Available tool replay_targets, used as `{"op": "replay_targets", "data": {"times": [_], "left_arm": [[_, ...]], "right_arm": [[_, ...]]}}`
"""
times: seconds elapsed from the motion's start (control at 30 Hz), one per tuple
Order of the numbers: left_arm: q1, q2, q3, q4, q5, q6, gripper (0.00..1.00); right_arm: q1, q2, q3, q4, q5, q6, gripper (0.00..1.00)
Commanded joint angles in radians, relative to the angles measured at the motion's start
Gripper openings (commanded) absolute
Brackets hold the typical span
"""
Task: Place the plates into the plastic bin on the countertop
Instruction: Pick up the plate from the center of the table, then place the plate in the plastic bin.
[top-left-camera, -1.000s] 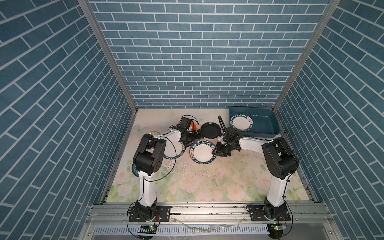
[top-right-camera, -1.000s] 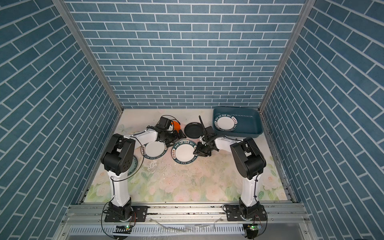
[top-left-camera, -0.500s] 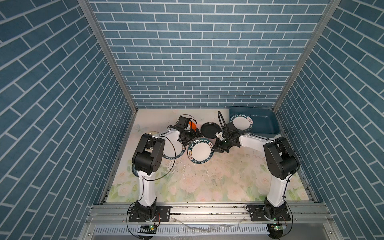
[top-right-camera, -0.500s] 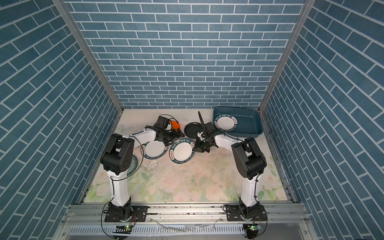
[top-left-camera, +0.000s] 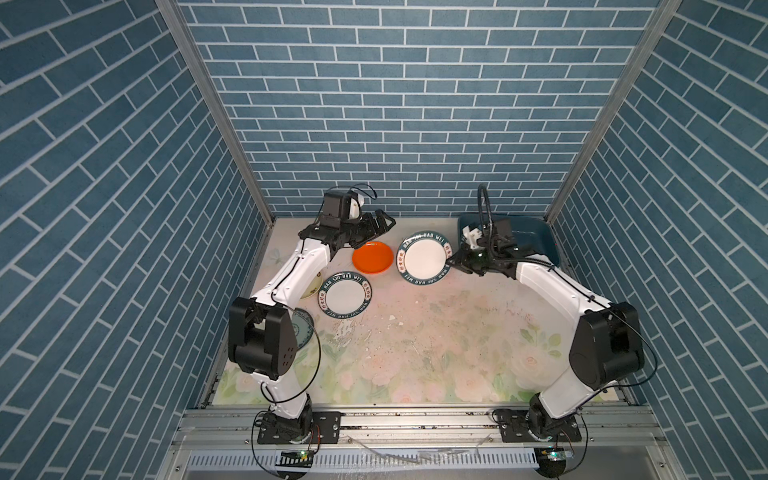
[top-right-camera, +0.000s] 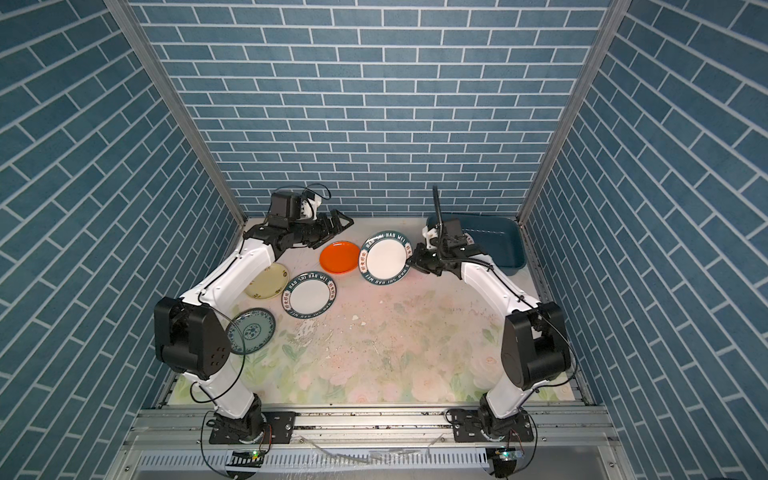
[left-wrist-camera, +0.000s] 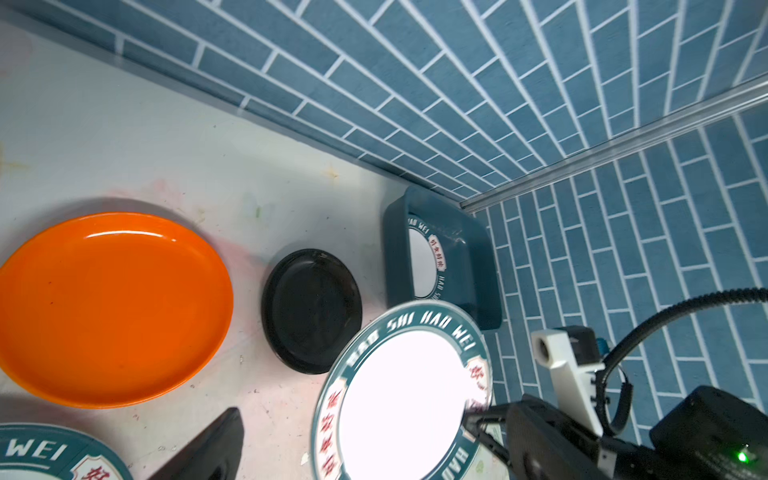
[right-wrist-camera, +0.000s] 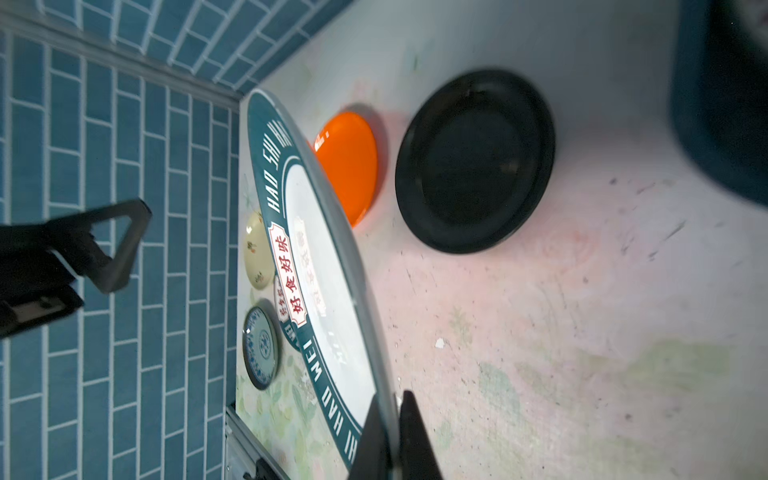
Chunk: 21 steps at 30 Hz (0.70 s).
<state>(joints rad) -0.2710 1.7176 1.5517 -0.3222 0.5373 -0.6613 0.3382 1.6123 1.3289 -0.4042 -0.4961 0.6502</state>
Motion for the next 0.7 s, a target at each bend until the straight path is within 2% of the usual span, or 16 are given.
{"op": "replay_targets", "data": {"times": [0.0, 0.13, 0.27, 0.5, 0.67], "left_arm": [[-0.002, 0.004, 0.0, -0.004, 0.034, 0.007, 1.0], [-0.014, -0.007, -0.007, 0.053, 0.053, -0.02, 1.0], [-0.045, -0.009, -0.004, 0.064, 0.039, -0.008, 1.0], [-0.076, 0.0, 0.002, 0.08, 0.009, -0.005, 1.0], [-0.074, 0.015, 0.033, 0.073, -0.021, -0.003, 1.0]], "right_arm": [[-0.083, -0.046, 0.049, -0.067, 0.041, 0.014, 0.0], [-0.211, -0.02, 0.097, -0.156, 0.098, -0.01, 0.0], [-0.314, 0.055, 0.127, -0.167, 0.073, -0.031, 0.0], [-0.415, 0.198, 0.15, -0.104, 0.034, -0.01, 0.0], [-0.441, 0.298, 0.209, -0.103, 0.052, -0.018, 0.0]]}}
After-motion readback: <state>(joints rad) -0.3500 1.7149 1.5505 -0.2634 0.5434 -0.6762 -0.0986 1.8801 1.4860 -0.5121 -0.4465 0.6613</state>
